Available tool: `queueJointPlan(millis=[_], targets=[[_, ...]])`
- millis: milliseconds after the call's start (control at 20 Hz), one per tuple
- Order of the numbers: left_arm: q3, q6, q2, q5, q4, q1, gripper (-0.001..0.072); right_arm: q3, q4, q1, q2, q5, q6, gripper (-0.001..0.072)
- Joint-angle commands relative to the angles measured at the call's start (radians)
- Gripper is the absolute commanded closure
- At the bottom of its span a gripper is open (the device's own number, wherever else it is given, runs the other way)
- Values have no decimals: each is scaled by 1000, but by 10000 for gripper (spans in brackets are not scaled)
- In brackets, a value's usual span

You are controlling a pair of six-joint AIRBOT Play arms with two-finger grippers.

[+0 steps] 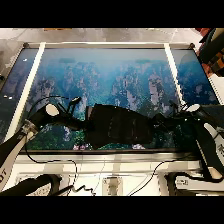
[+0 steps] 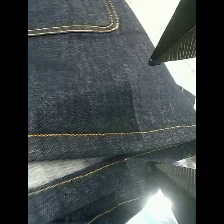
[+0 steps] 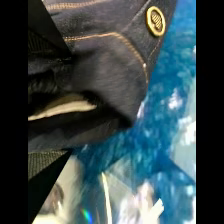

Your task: Fold the clothes and pants, and hang the long-sleeved shirts on hangers.

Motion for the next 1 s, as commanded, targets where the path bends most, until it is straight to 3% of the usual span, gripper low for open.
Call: queueJointPlan(millis=[0,150,200,350,450,500,800,900,950], targets=[[0,0,-1,23,1,-1,9,0,169,11,-97,44,-177,96],[-1,13,-8,99,0,-5,15,0,190,88,-110,14,-273,104],[-1,25,-22,129,1,-8,15,0,204,124,-110,-11,-304,164],[-1,37,-92,164,1,-17,16,0,326,225,-110,-70,-375,221],[-1,40,-151,165,0,-30,15,1,414,282,-110,-103,-397,540],[1,41,-172,165,0,-33,15,10,441,299,-109,-122,-397,617],[172,41,-88,153,83,8,14,213,413,212,50,-192,-380,671],[247,41,-21,154,103,31,15,291,286,132,153,-189,-273,671],[280,41,17,154,102,45,15,331,180,82,209,-181,-153,671]])
